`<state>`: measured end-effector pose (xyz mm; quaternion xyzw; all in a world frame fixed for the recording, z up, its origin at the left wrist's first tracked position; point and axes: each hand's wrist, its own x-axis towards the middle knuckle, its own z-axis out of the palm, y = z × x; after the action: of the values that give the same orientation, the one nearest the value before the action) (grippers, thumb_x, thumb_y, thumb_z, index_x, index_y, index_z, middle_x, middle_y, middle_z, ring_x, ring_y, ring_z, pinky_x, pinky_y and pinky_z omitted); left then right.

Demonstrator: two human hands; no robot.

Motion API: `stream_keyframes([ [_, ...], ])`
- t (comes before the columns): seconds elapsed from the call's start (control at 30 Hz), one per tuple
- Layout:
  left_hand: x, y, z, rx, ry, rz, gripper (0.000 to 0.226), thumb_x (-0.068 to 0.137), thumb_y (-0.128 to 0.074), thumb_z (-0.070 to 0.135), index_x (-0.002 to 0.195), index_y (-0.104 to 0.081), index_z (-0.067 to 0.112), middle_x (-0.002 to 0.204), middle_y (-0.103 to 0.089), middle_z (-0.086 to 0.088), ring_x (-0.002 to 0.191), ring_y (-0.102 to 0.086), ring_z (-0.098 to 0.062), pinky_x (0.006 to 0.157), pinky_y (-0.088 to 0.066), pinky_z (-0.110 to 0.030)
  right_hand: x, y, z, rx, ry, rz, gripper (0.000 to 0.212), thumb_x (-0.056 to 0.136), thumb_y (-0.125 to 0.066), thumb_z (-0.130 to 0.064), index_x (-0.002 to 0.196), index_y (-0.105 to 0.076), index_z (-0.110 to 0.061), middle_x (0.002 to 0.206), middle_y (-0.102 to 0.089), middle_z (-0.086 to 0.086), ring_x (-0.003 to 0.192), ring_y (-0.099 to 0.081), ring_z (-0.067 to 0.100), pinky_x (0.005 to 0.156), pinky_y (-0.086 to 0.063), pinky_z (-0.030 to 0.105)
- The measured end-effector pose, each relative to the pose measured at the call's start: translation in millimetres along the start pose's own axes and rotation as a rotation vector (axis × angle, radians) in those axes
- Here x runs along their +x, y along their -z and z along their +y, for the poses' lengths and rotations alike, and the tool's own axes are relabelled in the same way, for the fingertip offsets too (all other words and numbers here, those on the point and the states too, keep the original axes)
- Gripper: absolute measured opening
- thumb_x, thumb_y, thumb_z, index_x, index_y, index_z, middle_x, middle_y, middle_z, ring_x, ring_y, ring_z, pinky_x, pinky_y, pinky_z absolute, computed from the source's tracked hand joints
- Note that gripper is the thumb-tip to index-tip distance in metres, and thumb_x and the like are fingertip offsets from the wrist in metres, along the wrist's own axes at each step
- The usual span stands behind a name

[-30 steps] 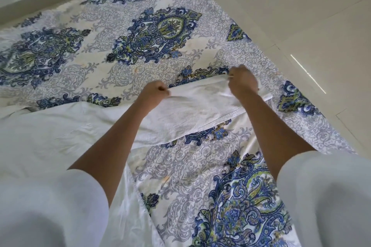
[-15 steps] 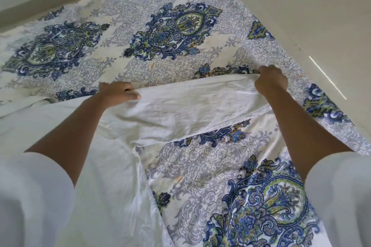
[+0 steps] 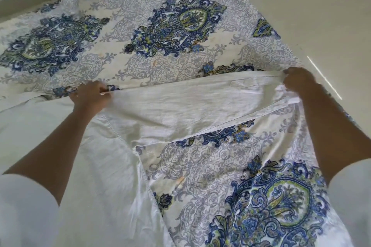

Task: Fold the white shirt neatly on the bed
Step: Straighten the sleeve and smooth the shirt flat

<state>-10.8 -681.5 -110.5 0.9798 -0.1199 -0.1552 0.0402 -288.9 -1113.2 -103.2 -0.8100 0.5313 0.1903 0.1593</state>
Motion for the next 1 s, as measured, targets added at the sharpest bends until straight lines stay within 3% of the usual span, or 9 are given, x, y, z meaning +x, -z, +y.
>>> stream_keyframes([
  [0.1, -26, -24, 55, -0.004, -0.215, 0.128, 0.034, 0.083, -0.060, 0.025, 0.113, -0.057, 0.009, 0.124, -0.051, -0.018, 0.119, -0.045, -0.036, 0.099, -0.033, -0.051, -10, -6, 8, 0.183, -0.084, -0.039, 0.019, 0.090, -0.056, -0.018, 0.093, -0.058, 0.000, 0.102, -0.057, 0.020, 0.093, -0.056, 0.031, 0.073, -0.047, 0.033],
  [0.2, -57, -51, 117, -0.097, -0.475, 0.044, 0.058, 0.091, -0.053, 0.030, 0.141, -0.033, 0.009, 0.150, -0.028, -0.014, 0.138, -0.027, -0.033, 0.109, -0.025, -0.050, -15, -7, 18, 0.466, -0.178, -0.101, 0.032, 0.088, -0.061, -0.030, 0.101, -0.059, -0.001, 0.105, -0.058, 0.014, 0.089, -0.061, 0.027, 0.073, -0.051, 0.028],
  [0.3, -85, -75, 177, -0.069, -0.695, -0.080, 0.069, 0.097, -0.039, 0.039, 0.150, -0.002, 0.013, 0.158, 0.003, -0.009, 0.146, 0.001, -0.025, 0.116, -0.005, -0.042, -22, -5, 30, 0.741, -0.190, -0.179, 0.026, 0.087, -0.061, -0.031, 0.069, -0.051, -0.015, 0.072, -0.058, 0.004, 0.057, -0.046, 0.012, 0.038, -0.042, 0.013],
  [0.5, -107, -104, 240, 0.078, -0.809, -0.163, 0.067, 0.098, -0.027, 0.044, 0.149, 0.006, 0.017, 0.157, 0.015, -0.006, 0.145, 0.014, -0.023, 0.115, 0.008, -0.043, -14, 0, 50, 0.956, -0.198, -0.315, 0.026, 0.085, -0.067, -0.024, 0.066, -0.052, -0.013, 0.043, -0.042, -0.001, 0.033, -0.030, 0.009, 0.033, -0.021, 0.018],
  [0.6, -107, -108, 244, 0.077, -0.800, -0.162, 0.067, 0.098, -0.027, 0.045, 0.149, 0.008, 0.017, 0.157, 0.016, -0.004, 0.145, 0.016, -0.022, 0.115, 0.010, -0.042, -11, 3, 55, 0.935, -0.191, -0.374, 0.022, 0.082, -0.070, -0.031, 0.081, -0.061, -0.011, 0.058, -0.049, 0.002, 0.045, -0.039, 0.013, 0.040, -0.025, 0.022],
  [0.8, -105, -114, 240, 0.077, -0.792, -0.136, 0.067, 0.097, -0.024, 0.050, 0.149, 0.009, 0.020, 0.157, 0.016, -0.002, 0.144, 0.017, -0.018, 0.113, 0.014, -0.040, 1, -2, 50, 0.917, -0.274, -0.412, 0.033, 0.067, -0.081, -0.028, 0.071, -0.054, -0.010, 0.070, -0.049, 0.002, 0.061, -0.042, 0.012, 0.057, -0.038, 0.025],
  [0.9, -106, -115, 241, 0.082, -0.787, -0.136, 0.068, 0.097, -0.024, 0.050, 0.148, 0.010, 0.020, 0.157, 0.017, -0.002, 0.144, 0.018, -0.018, 0.113, 0.015, -0.040, 7, -10, 50, 0.998, -0.281, -0.307, 0.081, 0.030, -0.092, -0.025, 0.100, -0.063, 0.002, 0.103, -0.067, 0.016, 0.093, -0.064, 0.029, 0.086, -0.053, 0.043],
  [0.93, -106, -115, 242, 0.088, -0.785, -0.140, 0.068, 0.097, -0.023, 0.051, 0.148, 0.010, 0.020, 0.157, 0.018, -0.002, 0.144, 0.018, -0.018, 0.112, 0.015, -0.040, 6, -8, 49, 0.994, -0.259, -0.240, 0.085, 0.034, -0.092, -0.022, 0.109, -0.061, 0.002, 0.113, -0.064, 0.018, 0.101, -0.063, 0.034, 0.091, -0.051, 0.042],
  [1.0, -106, -112, 243, 0.093, -0.792, -0.162, 0.069, 0.097, -0.022, 0.051, 0.148, 0.011, 0.019, 0.156, 0.019, -0.002, 0.144, 0.019, -0.019, 0.113, 0.015, -0.041, 1, 4, 46, 0.837, -0.204, -0.082, 0.056, 0.069, -0.078, -0.015, 0.119, -0.058, 0.000, 0.122, -0.061, 0.014, 0.111, -0.059, 0.031, 0.082, -0.051, 0.026],
])
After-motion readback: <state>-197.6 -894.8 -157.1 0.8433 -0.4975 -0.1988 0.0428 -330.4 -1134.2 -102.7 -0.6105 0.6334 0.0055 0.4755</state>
